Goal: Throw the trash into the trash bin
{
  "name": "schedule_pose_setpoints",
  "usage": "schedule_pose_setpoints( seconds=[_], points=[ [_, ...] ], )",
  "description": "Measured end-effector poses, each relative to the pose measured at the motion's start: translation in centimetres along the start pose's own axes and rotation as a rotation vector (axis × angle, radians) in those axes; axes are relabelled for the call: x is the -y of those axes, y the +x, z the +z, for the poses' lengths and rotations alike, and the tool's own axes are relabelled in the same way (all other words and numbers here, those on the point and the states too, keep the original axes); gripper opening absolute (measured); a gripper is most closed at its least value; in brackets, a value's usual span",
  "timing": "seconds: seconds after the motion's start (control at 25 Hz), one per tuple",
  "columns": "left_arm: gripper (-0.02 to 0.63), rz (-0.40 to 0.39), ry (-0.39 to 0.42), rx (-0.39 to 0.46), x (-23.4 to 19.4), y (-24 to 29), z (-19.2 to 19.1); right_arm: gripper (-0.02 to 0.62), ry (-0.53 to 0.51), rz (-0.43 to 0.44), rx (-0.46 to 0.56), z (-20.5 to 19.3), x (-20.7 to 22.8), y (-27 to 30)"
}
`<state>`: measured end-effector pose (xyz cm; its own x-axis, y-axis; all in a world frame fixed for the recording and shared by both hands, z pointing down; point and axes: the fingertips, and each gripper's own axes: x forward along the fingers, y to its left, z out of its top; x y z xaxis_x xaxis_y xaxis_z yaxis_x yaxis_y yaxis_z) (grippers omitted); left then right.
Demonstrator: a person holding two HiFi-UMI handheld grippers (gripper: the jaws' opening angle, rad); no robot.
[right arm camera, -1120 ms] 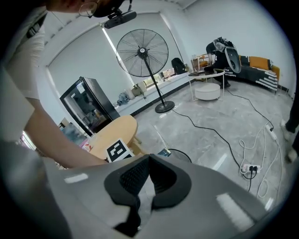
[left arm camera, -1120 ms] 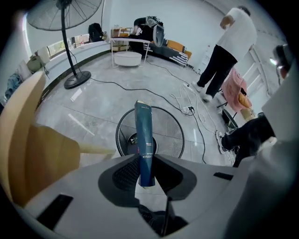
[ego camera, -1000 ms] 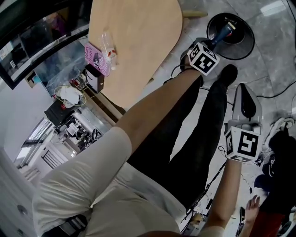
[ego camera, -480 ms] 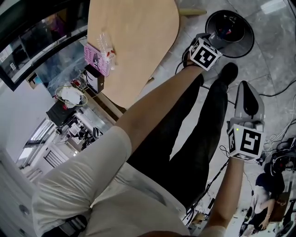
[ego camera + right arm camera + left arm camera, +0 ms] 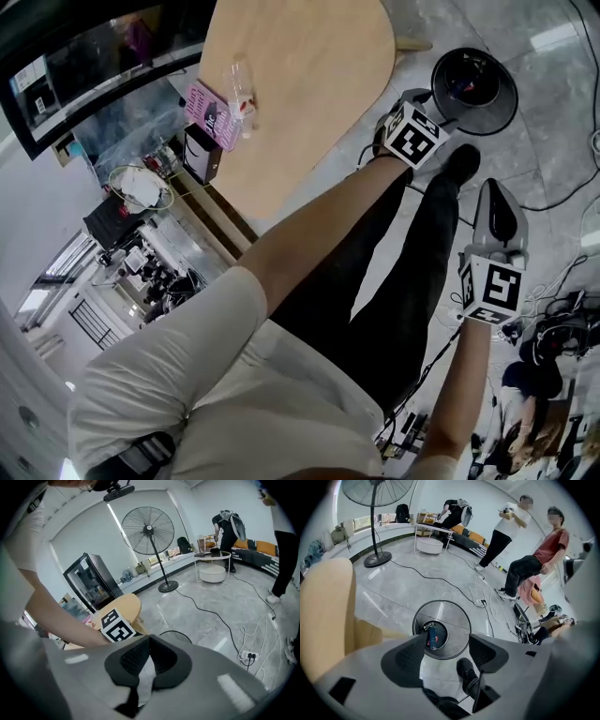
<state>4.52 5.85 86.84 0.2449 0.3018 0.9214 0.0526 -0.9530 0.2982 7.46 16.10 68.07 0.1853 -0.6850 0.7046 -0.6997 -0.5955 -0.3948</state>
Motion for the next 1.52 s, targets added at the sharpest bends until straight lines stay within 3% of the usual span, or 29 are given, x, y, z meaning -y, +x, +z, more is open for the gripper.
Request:
schedule_pose_setpoints(
  seconds=[0.4, 0.72, 1.16, 1.52],
  points=[
    [0.299, 0.008, -0.049, 0.093, -1.7, -9.3, 0.6, 0.011, -0.104, 0.061, -0.023, 4.2, -6.0, 0.2],
    [0.308, 0.054, -0.144, 0.155, -6.2, -16.9, -1.6, 0.011, -0.203, 0.14, -0.041, 7.2, -12.0, 1.8],
    [0.322, 0.206, -0.315, 0.22, -15.3, -26.1, -8.2, 0.011, -0.316, 0.242, -0.075, 8.1, -20.3, 4.7],
    [0.325, 0.332, -0.429, 0.216, -22.6, -30.7, -15.8, 0.011, -0.361, 0.307, -0.11, 7.3, -26.2, 7.8]
  ],
)
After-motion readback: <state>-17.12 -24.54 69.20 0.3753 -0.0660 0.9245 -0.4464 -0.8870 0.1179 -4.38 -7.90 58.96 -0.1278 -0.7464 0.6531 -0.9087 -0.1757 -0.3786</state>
